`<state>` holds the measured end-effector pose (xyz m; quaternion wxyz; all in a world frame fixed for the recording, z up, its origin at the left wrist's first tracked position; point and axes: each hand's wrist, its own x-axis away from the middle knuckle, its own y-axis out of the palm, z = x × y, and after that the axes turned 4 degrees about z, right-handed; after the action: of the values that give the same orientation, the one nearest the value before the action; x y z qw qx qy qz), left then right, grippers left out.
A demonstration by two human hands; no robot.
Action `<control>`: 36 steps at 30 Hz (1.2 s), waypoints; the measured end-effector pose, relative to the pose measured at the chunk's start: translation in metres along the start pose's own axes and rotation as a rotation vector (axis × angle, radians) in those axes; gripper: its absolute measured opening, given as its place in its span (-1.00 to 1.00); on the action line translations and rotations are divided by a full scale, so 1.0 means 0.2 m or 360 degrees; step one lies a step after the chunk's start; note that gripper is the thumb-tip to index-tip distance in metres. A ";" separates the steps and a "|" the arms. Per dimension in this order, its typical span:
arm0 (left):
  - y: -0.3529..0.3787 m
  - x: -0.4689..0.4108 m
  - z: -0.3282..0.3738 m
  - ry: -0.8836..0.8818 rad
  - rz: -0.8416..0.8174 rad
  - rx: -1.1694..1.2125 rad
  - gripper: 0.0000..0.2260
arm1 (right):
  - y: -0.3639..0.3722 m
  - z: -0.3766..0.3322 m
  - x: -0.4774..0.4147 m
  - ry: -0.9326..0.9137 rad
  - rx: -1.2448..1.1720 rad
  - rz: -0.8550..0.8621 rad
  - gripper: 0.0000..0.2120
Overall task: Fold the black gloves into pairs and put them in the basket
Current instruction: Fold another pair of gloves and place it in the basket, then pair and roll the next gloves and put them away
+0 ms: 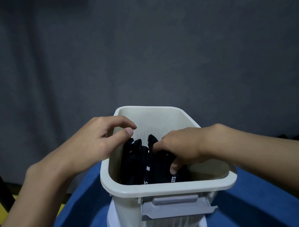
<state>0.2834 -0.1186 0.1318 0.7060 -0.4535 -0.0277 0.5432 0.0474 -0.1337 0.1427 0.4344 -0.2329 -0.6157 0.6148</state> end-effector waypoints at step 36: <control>-0.02 0.01 0.05 -0.0104 0.0047 0.0036 -0.58 | -0.02 0.05 0.02 0.0035 0.0441 0.0003 -0.38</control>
<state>0.2820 -0.1115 0.1402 0.7019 -0.4278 -0.0379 0.5683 0.0379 -0.1367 0.1496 0.4685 -0.1780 -0.5200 0.6918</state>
